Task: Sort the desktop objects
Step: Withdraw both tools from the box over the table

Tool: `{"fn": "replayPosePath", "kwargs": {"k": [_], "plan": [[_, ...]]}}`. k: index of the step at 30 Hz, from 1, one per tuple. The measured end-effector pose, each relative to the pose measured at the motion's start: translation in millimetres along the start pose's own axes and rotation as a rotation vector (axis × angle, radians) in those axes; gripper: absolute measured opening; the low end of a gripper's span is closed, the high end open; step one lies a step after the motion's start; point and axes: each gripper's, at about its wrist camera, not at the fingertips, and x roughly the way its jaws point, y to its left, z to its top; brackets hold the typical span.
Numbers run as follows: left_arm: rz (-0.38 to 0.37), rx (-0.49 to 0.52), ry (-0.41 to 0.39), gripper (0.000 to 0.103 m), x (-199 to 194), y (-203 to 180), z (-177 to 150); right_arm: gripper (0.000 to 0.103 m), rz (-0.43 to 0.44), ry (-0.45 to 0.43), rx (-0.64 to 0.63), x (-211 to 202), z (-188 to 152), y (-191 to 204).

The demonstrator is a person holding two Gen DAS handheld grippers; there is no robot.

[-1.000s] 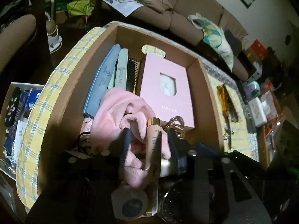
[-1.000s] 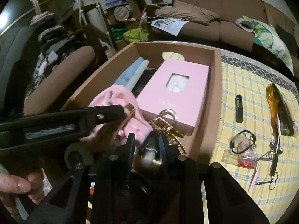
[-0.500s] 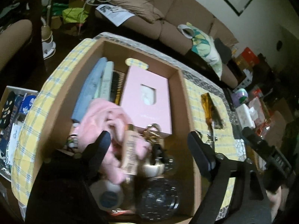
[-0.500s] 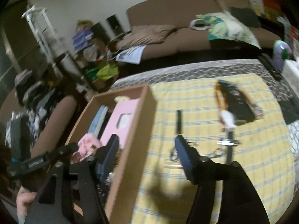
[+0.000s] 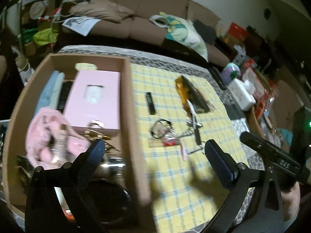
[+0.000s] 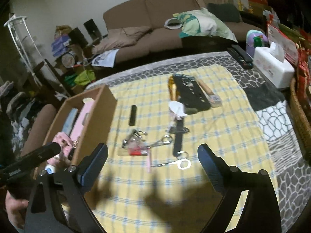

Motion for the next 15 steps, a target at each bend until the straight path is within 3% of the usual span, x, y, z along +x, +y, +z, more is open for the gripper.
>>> {"fn": "replayPosePath", "kwargs": {"k": [5,15], "plan": [[-0.007,0.082,0.019,0.103,16,-33,-10,0.096,-0.010,0.011,0.022,4,1,-22],[0.063,0.215,0.092,0.102,71,-86,-45,0.096,-0.074,0.012,0.081,9,0,-71]]}}
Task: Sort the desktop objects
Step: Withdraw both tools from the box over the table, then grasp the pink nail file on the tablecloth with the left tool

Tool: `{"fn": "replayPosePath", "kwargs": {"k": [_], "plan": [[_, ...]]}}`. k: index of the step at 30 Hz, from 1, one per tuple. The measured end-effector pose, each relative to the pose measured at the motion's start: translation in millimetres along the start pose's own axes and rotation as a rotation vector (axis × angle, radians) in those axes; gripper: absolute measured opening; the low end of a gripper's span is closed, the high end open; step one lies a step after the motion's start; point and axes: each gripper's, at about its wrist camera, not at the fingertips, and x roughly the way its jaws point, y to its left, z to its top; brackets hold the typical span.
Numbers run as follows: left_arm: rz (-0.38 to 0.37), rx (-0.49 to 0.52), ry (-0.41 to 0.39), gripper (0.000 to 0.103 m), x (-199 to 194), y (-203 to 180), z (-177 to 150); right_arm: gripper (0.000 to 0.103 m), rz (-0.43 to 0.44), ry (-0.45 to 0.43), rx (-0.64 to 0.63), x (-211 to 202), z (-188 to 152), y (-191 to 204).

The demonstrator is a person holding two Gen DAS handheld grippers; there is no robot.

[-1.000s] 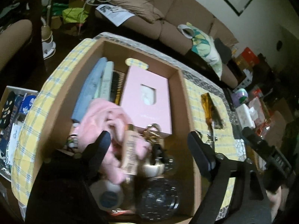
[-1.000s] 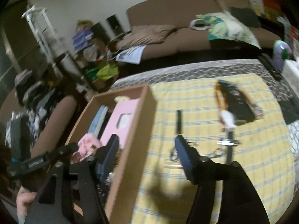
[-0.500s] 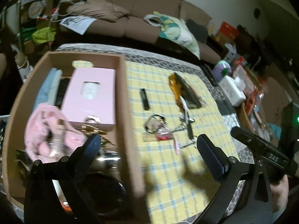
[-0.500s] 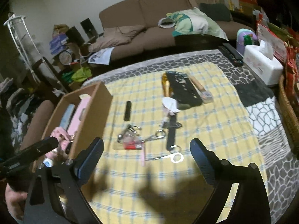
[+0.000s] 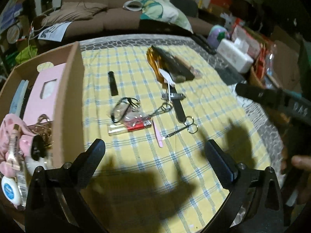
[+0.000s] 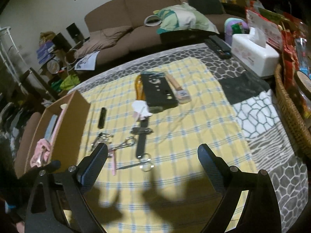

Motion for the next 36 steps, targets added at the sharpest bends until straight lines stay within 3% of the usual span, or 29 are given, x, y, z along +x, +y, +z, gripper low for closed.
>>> {"fn": "replayPosePath", "kwargs": {"k": [6,21,23,25,27,32,33,35,36], "plan": [[0.092,0.039,-0.006,0.102,23,-13,-5,0.096,-0.057,0.002,-0.048,6,-6,-8],[0.101,-0.013,0.032,0.101,61,-14,-9,0.096,-0.076,0.028,-0.090,28,-9,-6],[0.103,-0.025,0.029,0.094,67,-12,-8,0.096,-0.077,0.032,-0.092,31,-9,-6],[0.103,-0.042,0.034,0.068,73,-9,-7,0.096,-0.078,0.032,-0.087,31,-9,-7],[0.108,-0.059,0.054,0.058,83,-5,-10,0.096,-0.077,0.032,-0.070,31,-7,-12],[0.124,-0.052,-0.003,0.052,84,-4,-13,0.096,-0.059,0.027,-0.008,31,-3,-24],[0.130,-0.050,-0.014,0.043,83,-2,-14,0.096,-0.054,0.028,0.003,31,-3,-26],[0.127,-0.056,-0.017,0.015,82,2,-13,0.096,-0.047,0.028,0.017,31,-2,-27],[0.110,-0.071,-0.011,0.008,80,6,-12,0.096,-0.045,0.027,0.022,31,-2,-28]]}}
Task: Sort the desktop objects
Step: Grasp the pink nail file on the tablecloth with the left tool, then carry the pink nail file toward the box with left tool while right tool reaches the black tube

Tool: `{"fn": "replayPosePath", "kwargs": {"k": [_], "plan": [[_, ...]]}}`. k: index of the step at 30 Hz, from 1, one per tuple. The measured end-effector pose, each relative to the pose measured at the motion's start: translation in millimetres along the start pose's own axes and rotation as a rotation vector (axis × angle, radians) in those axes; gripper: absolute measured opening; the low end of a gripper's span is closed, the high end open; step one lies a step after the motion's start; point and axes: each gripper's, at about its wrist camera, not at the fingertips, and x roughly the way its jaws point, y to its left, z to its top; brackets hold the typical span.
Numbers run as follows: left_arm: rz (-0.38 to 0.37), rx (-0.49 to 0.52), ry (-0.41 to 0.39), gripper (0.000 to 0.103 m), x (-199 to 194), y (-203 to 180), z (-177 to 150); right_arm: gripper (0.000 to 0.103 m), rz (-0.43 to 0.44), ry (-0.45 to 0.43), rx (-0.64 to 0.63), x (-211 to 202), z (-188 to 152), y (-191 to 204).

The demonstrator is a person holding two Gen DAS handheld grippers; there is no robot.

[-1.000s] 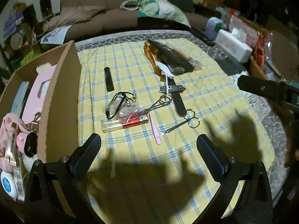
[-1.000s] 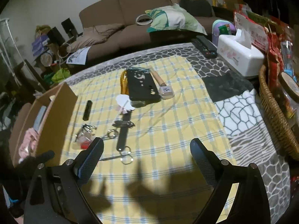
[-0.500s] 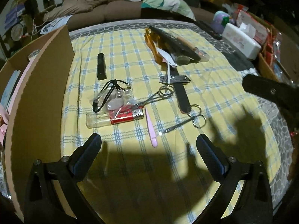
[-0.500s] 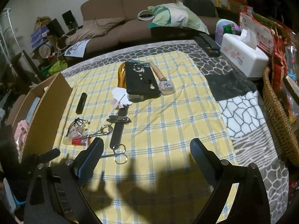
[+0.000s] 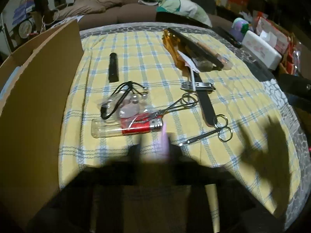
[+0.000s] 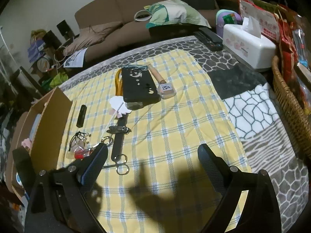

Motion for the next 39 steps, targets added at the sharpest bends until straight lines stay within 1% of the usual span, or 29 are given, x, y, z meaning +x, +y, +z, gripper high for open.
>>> {"fn": "replayPosePath", "kwargs": {"k": [2,6,9,13,15,17,20,22,25,27,30,32,34,36,39], "plan": [[-0.028,-0.029,0.020,0.007,-3,7,3,0.096,0.013,0.001,0.010,0,1,0],[-0.072,-0.060,0.004,0.007,-24,19,5,0.096,0.047,-0.009,0.035,-3,5,2],[-0.131,-0.083,-0.008,0.007,-47,23,12,0.095,0.092,-0.017,0.061,-6,8,5],[-0.202,-0.103,-0.058,0.007,-89,30,28,0.095,0.152,-0.021,0.100,-8,10,9],[-0.239,-0.115,-0.087,0.007,-110,36,35,0.092,0.174,-0.023,0.108,-8,10,11],[-0.271,-0.133,-0.100,0.007,-124,43,40,0.089,0.184,-0.027,0.108,-7,10,13],[-0.286,-0.146,-0.113,0.007,-138,57,42,0.082,0.197,-0.034,0.099,-3,10,14],[-0.281,-0.154,-0.114,0.007,-142,65,43,0.078,0.204,-0.034,0.101,2,9,13],[-0.284,-0.169,-0.119,0.007,-147,78,43,0.069,0.208,-0.029,0.122,15,11,10],[-0.280,-0.166,-0.126,0.007,-149,84,44,0.066,0.210,-0.029,0.141,22,12,10],[-0.282,-0.168,-0.133,0.007,-153,98,45,0.065,0.216,-0.026,0.153,34,14,16],[-0.280,-0.177,-0.134,0.007,-153,108,44,0.065,0.214,-0.020,0.140,44,15,25],[-0.283,-0.192,-0.131,0.007,-153,119,46,0.065,0.203,0.000,0.133,58,18,35],[-0.287,-0.204,-0.135,0.007,-154,128,48,0.065,0.211,0.018,0.137,70,22,42],[-0.290,-0.217,-0.144,0.007,-155,138,50,0.065,0.184,0.025,0.130,87,30,51]]}}
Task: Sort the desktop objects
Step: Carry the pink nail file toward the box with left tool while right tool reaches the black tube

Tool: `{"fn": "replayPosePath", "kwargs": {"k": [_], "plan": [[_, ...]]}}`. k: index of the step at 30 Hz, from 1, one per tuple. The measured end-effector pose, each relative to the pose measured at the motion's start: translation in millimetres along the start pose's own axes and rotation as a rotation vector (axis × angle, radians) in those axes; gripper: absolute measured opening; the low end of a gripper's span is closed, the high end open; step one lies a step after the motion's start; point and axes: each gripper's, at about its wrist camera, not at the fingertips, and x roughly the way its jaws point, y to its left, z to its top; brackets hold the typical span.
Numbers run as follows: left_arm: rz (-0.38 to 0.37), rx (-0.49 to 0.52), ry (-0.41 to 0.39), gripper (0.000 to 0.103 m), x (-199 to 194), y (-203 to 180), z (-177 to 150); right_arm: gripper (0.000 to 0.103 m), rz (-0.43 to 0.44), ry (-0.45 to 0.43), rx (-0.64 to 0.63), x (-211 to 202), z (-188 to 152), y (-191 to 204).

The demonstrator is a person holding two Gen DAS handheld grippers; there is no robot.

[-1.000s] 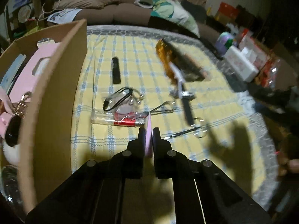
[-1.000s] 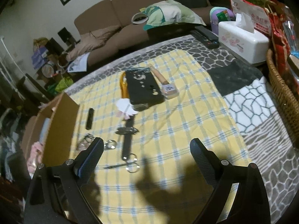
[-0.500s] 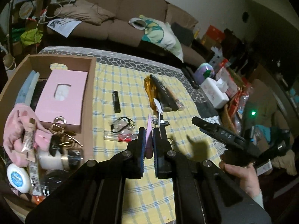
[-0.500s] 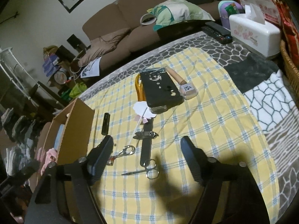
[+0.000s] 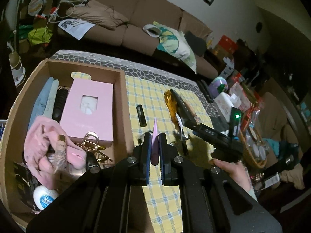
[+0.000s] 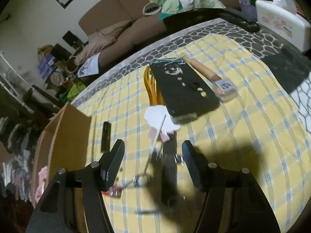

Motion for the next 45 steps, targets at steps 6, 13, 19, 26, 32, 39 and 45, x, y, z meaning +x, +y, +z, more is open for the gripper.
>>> {"fn": "replayPosePath", "kwargs": {"k": [6,13,19,26,32,39,45], "plan": [[-0.008,-0.015,0.033,0.007,8,8,-3,0.065,-0.085,0.031,0.018,36,12,1],[-0.031,-0.004,0.022,0.007,5,-1,-1,0.066,-0.134,0.031,0.060,57,26,0],[-0.039,-0.024,0.022,0.007,4,2,0,0.033,-0.115,0.031,-0.003,49,23,2],[-0.036,-0.062,0.021,0.007,1,13,1,0.017,-0.046,0.051,0.022,17,13,-7],[-0.050,-0.074,-0.004,0.007,-14,17,2,0.013,-0.047,0.036,0.199,-1,1,-59],[-0.056,-0.085,-0.006,0.007,-12,19,6,0.015,0.086,0.017,0.303,8,4,-76],[-0.056,-0.089,0.008,0.007,-7,20,5,0.036,0.106,0.003,0.298,21,13,-66]]}}
